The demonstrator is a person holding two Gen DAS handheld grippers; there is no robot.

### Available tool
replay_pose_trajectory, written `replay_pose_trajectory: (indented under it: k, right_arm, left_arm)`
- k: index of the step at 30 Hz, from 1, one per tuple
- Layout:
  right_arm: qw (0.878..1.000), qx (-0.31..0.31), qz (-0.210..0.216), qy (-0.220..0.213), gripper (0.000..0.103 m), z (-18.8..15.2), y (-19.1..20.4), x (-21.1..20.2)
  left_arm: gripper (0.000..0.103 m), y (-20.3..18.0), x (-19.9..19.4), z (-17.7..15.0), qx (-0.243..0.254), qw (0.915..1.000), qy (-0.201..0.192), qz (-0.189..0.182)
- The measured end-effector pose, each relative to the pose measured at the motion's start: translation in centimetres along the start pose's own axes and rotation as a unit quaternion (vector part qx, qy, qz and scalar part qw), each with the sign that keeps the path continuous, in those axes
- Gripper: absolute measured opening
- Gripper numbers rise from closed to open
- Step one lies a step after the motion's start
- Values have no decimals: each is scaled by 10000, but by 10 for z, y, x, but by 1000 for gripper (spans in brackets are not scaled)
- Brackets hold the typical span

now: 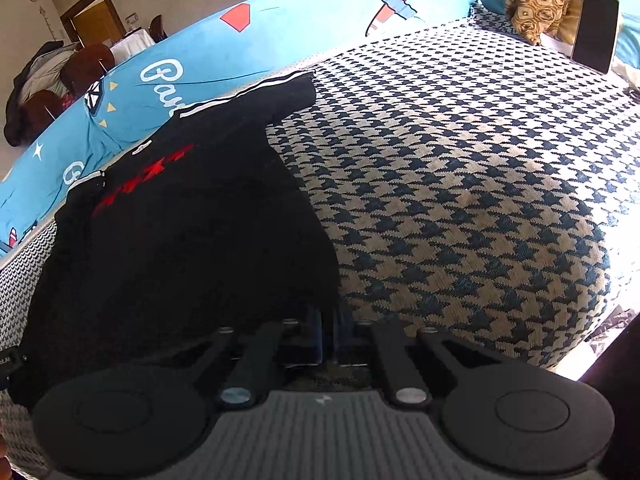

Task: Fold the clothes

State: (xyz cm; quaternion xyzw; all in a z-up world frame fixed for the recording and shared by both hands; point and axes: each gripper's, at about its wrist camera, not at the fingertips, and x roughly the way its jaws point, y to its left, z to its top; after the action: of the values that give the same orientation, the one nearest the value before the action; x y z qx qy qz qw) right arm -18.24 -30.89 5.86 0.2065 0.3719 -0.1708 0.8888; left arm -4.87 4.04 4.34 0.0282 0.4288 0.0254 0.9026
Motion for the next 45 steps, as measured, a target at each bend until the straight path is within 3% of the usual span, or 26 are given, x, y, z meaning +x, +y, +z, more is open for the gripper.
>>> replay_pose_trajectory:
  k: [4,10,13,17,23,31,36,40,45]
  right_arm:
    - [9994,-95,-291,-163,6,-4,3,-14]
    - [9979,-133,-626,-49,5,-8,-1,-14]
    - [9979,54,-611,-227,5,-6,-6,-20]
    - [9983,97,-297,-492,7,-4,-5,-29]
    - [9962,-196,804,-268,11,-8,12,-25]
    - [9816,-970,1643,-75,11,-21,53,-16]
    - [9779,-1287,1650,3,12,-30,75,-3]
    - [9807,-1234,1472,365,13,-34,83,13]
    - [9778,-1301,1517,632,17,-41,91,16]
  left_arm:
    - [103,5,1,0,-85,10000,35,28]
    - [103,8,2,0,-128,9998,95,104]
    - [103,12,1,0,-203,9997,97,131]
    - [103,17,2,1,-302,9993,109,165]
    - [103,21,1,2,-343,9991,131,209]
    - [103,34,7,3,-458,9979,305,352]
    - [103,38,8,1,-418,9976,372,409]
    - [103,42,11,0,-421,9968,422,528]
    - [103,47,12,-2,-365,9934,344,1027]
